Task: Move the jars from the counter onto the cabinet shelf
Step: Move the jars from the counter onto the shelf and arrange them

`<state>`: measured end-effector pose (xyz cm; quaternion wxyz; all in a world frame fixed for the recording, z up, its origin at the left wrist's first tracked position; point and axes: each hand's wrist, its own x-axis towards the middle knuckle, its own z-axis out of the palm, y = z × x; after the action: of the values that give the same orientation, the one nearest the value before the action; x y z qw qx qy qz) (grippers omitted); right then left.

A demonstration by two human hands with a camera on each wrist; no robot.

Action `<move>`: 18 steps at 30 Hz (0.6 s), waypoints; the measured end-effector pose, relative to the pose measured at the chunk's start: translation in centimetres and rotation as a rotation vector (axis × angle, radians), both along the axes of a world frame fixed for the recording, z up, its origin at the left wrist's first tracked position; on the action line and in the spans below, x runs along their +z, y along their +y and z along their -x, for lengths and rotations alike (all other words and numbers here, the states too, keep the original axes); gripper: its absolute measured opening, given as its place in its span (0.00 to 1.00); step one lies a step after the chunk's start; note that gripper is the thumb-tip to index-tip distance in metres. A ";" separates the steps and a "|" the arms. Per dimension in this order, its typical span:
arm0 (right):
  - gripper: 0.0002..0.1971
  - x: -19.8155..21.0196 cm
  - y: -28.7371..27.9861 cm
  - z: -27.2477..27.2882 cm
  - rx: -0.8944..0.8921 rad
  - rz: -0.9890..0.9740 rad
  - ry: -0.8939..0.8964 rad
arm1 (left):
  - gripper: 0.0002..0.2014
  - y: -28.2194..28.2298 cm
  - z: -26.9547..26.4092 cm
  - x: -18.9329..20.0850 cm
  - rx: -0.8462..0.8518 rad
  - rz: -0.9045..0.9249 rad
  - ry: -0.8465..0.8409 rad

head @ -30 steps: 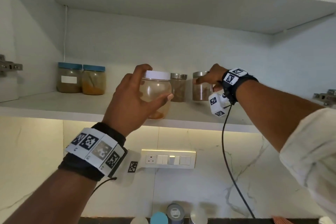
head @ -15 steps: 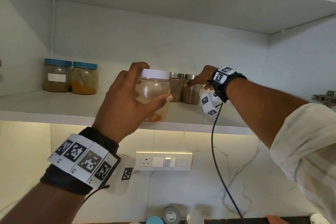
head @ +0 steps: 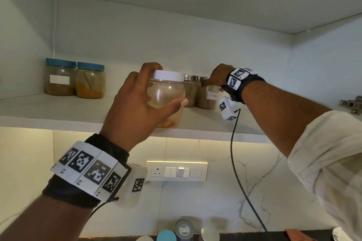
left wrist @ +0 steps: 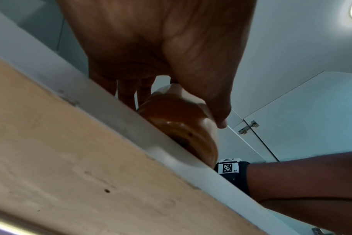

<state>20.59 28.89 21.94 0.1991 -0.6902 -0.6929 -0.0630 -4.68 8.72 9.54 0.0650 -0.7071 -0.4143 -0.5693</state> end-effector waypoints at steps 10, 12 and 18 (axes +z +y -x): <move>0.25 -0.1 -0.3 0.4 0.026 0.057 0.053 | 0.40 0.2 0.0 0.0 0.008 0.004 0.008; 0.30 -0.2 -0.8 0.4 0.026 0.089 0.057 | 0.40 0.1 -0.1 0.0 0.012 0.007 0.010; 0.47 0.2 -5.3 0.9 0.136 -0.131 0.017 | 0.39 -0.2 0.0 0.0 0.011 0.012 0.007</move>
<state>19.68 23.54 22.17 0.2535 -0.6275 -0.7308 -0.0885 -4.63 8.51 9.55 0.0653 -0.7073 -0.4211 -0.5641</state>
